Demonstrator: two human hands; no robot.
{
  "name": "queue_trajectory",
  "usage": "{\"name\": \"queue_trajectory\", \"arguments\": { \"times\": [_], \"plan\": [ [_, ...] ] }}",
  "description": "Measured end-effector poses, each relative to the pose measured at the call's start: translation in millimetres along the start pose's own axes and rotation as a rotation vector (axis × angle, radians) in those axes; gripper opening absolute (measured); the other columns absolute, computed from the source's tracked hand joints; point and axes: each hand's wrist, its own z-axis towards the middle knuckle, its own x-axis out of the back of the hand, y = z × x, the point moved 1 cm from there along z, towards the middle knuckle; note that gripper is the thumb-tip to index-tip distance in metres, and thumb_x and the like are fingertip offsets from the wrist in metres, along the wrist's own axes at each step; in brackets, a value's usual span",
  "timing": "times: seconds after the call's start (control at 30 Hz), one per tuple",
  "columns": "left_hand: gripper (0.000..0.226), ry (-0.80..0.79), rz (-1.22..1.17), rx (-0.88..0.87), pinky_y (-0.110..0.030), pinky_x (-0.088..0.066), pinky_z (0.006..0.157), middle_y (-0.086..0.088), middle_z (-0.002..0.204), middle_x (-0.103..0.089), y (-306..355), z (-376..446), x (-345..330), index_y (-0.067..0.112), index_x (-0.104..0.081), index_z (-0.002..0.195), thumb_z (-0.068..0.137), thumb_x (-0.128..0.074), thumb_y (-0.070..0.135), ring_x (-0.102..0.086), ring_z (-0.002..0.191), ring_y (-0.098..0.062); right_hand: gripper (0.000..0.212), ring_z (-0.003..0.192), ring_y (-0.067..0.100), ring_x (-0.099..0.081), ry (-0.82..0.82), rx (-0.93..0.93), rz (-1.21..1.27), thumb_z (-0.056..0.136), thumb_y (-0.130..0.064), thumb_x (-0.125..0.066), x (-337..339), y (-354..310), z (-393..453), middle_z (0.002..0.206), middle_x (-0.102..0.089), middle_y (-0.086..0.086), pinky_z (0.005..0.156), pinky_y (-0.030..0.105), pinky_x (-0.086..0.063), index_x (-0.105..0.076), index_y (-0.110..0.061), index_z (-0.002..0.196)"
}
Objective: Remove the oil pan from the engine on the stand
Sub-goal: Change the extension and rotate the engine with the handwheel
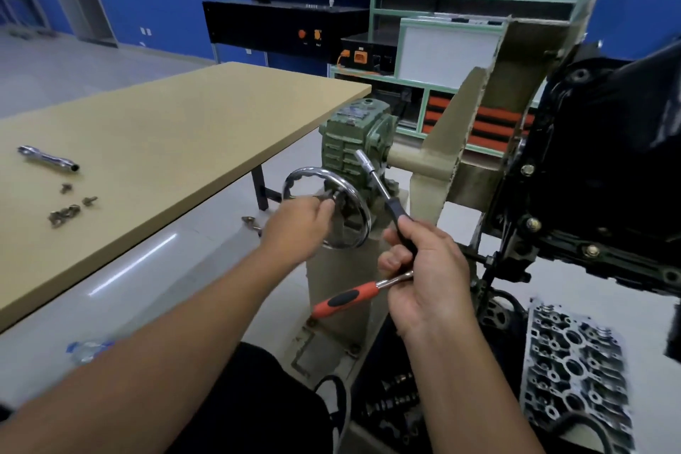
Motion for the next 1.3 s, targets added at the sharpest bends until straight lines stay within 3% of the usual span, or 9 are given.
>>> {"name": "queue_trajectory", "arguments": {
  "times": [0.1,0.3,0.43,0.5,0.63,0.73,0.93,1.13,1.3],
  "plan": [
    [0.047,-0.133,0.023,0.009,-0.038,-0.046,0.067,-0.007,0.078,-0.062,7,-13,-35,0.018,-0.054,0.075,0.106,-0.034,0.047,-0.062,0.078,-0.03,0.024,0.042,0.011,-0.044,0.003,0.035,-0.006,0.092,0.008,-0.065,3,-2,-3,0.073,-0.061,0.02,0.039,0.022,-0.036,-0.059,-0.005,0.112],
    [0.021,-0.38,0.549,0.048,-0.04,-0.057,0.085,0.002,0.092,-0.066,-28,-25,-106,0.022,-0.066,0.094,0.099,-0.047,0.027,-0.069,0.089,-0.023,0.021,0.044,0.012,-0.043,0.003,0.053,-0.017,0.093,0.008,-0.066,1,10,-5,0.076,-0.061,0.02,0.039,0.024,-0.036,-0.058,-0.006,0.107],
    [0.016,-0.316,0.86,-0.027,-0.029,-0.038,0.053,0.009,0.083,-0.059,-84,-15,-76,0.025,-0.06,0.107,0.094,-0.051,0.021,-0.071,0.085,-0.021,0.021,0.044,0.014,-0.041,-0.029,0.046,-0.033,0.092,0.008,-0.066,4,19,-5,0.077,-0.06,0.021,0.04,0.025,-0.035,-0.058,-0.005,0.107],
    [0.021,-0.255,0.908,-0.028,-0.029,-0.038,0.051,0.009,0.08,-0.059,-99,-5,-50,0.024,-0.06,0.113,0.096,-0.047,0.019,-0.069,0.076,-0.02,0.022,0.043,0.014,-0.041,-0.036,0.044,-0.043,0.092,0.009,-0.066,7,22,-6,0.076,-0.061,0.021,0.04,0.024,-0.035,-0.059,-0.004,0.108],
    [0.018,-0.19,0.971,-0.028,-0.029,-0.043,0.053,0.008,0.074,-0.052,-93,21,2,0.023,-0.06,0.101,0.097,-0.044,0.014,-0.053,0.059,-0.016,0.021,0.043,0.013,-0.04,-0.022,0.037,-0.073,0.092,0.01,-0.065,12,21,-6,0.074,-0.06,0.02,0.039,0.025,-0.034,-0.058,-0.003,0.107],
    [0.016,-0.168,0.95,-0.018,-0.029,-0.05,0.057,0.003,0.078,-0.058,-70,29,29,0.018,-0.061,0.094,0.1,-0.046,0.017,-0.059,0.062,-0.017,0.021,0.044,0.013,-0.041,-0.022,0.049,-0.069,0.092,0.01,-0.065,10,15,-6,0.076,-0.06,0.021,0.04,0.024,-0.035,-0.058,-0.004,0.108],
    [0.014,-0.122,0.708,-0.133,-0.029,-0.035,0.051,0.0,0.074,-0.054,-1,12,16,0.018,-0.052,0.078,0.092,-0.051,0.017,-0.053,0.06,-0.021,0.02,0.042,0.012,-0.04,-0.015,0.119,0.029,0.093,0.009,-0.063,5,10,3,0.072,-0.061,0.019,0.038,0.024,-0.034,-0.058,-0.006,0.105],
    [0.016,-0.376,0.512,-0.175,-0.037,-0.057,0.074,-0.003,0.099,-0.068,-14,-32,-77,0.017,-0.056,0.1,0.098,-0.049,0.03,-0.07,0.09,-0.029,0.02,0.043,0.011,-0.041,-0.037,0.112,0.024,0.093,0.008,-0.064,-4,16,8,0.073,-0.062,0.018,0.039,0.023,-0.036,-0.059,-0.007,0.104],
    [0.021,-0.331,0.679,-0.081,-0.037,-0.054,0.065,0.001,0.091,-0.064,-85,-21,-74,0.015,-0.053,0.114,0.097,-0.055,0.027,-0.07,0.082,-0.026,0.023,0.044,0.012,-0.041,0.012,0.057,0.007,0.093,0.01,-0.063,-5,25,6,0.07,-0.061,0.017,0.039,0.024,-0.035,-0.058,-0.007,0.107]
  ]
}}
